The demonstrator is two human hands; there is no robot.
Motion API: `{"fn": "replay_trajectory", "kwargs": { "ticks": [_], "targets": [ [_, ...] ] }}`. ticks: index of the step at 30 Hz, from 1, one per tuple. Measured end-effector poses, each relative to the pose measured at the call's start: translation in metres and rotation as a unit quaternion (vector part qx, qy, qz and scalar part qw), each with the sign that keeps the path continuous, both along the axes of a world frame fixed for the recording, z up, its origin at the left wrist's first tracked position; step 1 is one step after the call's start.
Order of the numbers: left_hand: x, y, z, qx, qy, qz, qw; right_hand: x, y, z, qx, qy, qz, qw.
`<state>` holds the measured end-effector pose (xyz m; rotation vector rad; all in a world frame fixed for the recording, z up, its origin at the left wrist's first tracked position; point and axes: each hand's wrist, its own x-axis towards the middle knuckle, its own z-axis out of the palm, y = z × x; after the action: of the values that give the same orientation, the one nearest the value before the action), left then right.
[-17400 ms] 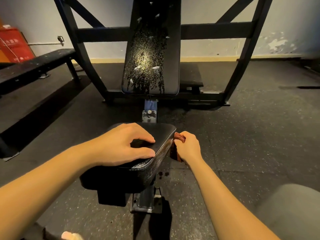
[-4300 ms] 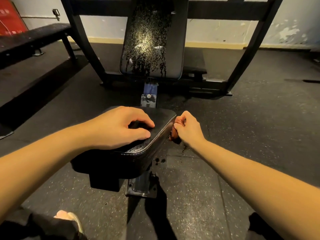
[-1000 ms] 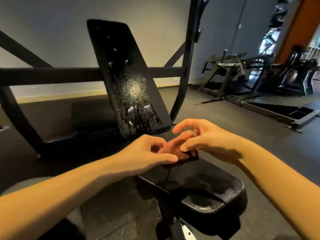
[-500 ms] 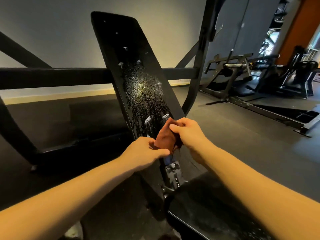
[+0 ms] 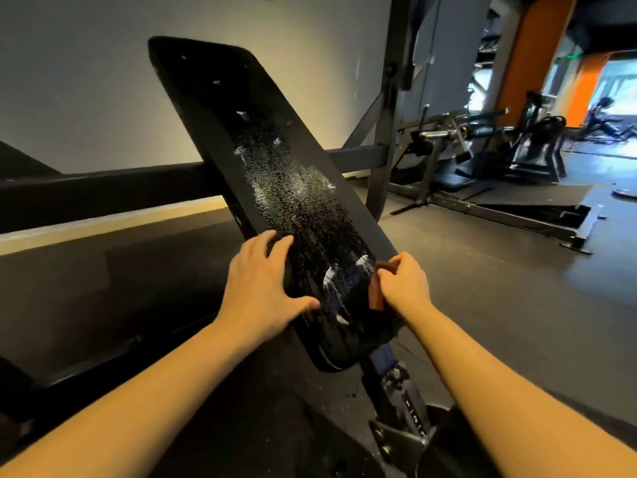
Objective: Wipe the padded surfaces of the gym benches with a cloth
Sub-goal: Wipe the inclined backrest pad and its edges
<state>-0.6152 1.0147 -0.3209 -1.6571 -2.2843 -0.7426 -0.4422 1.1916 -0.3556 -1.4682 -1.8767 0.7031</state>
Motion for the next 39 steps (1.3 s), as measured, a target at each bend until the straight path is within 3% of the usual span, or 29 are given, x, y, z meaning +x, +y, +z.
{"fn": "replay_trajectory", "kwargs": {
  "ticks": [4,8,11,14,18,20,22,24,28,30,36,39],
  "targets": [
    [-0.034,-0.001,-0.009,-0.046,0.016,-0.021,0.999,-0.027,-0.02,-0.003,0.057,-0.01,-0.033,0.998],
    [-0.059,0.001,-0.022,-0.003,0.042,-0.063,0.997,-0.066,-0.074,0.007,0.117,0.026,0.064,0.991],
    [-0.065,0.007,-0.032,0.035,0.048,-0.081,0.995,-0.076,-0.109,-0.003,0.184,-0.012,0.106,0.977],
    [-0.068,0.01,-0.039,0.062,0.036,-0.099,0.993,-0.056,-0.095,-0.014,0.186,-0.042,0.029,0.981],
    [-0.064,0.014,-0.045,0.064,0.015,-0.111,0.992,-0.033,-0.023,-0.01,0.12,-0.111,-0.112,0.98],
    [-0.062,0.015,-0.048,0.065,0.012,-0.112,0.992,-0.038,0.0,0.001,0.101,-0.113,-0.134,0.979],
    [-0.062,0.017,-0.05,0.067,0.027,-0.11,0.991,-0.054,-0.001,0.012,0.123,-0.107,-0.096,0.982],
    [-0.063,0.018,-0.05,0.057,0.049,-0.102,0.992,-0.074,-0.025,0.021,0.17,-0.109,0.004,0.979],
    [-0.063,0.016,-0.049,0.04,0.071,-0.096,0.992,-0.074,-0.069,0.026,0.244,-0.161,0.221,0.93],
    [-0.066,0.016,-0.052,0.044,0.067,-0.097,0.992,-0.049,-0.059,0.012,0.27,-0.177,0.247,0.914],
    [-0.073,0.022,-0.059,0.051,0.053,-0.106,0.992,0.002,0.047,-0.009,0.142,-0.093,-0.031,0.985],
    [-0.076,0.022,-0.054,0.044,0.052,-0.104,0.992,-0.027,0.041,0.007,0.152,-0.047,-0.039,0.986]
  ]
}}
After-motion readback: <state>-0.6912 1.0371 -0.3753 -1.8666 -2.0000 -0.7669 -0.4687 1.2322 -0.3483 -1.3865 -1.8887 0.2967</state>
